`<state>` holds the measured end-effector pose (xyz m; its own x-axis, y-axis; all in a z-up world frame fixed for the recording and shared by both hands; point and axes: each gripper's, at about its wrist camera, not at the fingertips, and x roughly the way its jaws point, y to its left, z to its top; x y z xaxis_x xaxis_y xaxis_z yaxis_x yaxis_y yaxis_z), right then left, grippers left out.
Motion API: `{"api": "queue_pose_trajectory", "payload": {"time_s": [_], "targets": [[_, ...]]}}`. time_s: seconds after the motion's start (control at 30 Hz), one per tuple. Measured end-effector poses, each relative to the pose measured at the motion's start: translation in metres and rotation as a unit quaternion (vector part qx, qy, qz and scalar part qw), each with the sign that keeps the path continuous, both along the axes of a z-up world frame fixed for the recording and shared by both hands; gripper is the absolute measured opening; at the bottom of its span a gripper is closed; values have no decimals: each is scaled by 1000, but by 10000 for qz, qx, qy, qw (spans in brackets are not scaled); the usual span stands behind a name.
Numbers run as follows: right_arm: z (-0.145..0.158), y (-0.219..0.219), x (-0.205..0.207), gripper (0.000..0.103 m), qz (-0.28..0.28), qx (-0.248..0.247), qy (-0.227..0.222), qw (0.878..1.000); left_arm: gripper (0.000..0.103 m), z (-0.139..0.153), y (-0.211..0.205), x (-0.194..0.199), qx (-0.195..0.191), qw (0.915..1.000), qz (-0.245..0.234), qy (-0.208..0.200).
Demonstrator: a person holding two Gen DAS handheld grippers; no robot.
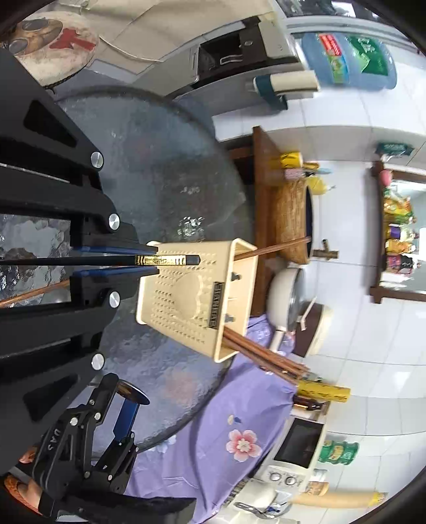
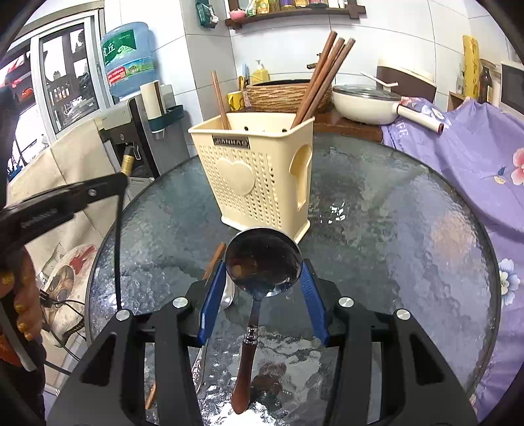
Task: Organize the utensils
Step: 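Lift the held spoon and chopstick and carry them toward the cream holder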
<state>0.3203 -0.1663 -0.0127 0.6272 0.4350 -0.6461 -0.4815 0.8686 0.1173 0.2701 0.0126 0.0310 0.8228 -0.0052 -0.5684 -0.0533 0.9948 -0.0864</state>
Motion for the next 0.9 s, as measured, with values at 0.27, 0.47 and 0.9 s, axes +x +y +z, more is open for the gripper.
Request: {"api": "queue_pose_trajectory", "payload": {"time_s": [0.27,0.47,0.9], "targets": [[12,9,-8,47,81,-209,-124,9997,7,11,23,-22,-393,9990,158,-120],[17,19,-17,47,202,-237,-170,9994,7,23,38,-32,-452,9986,195,-183],[42,25,-24,15,366,-142,-319,9987,7,39,43,-42,-470,9981,55,-397]]}}
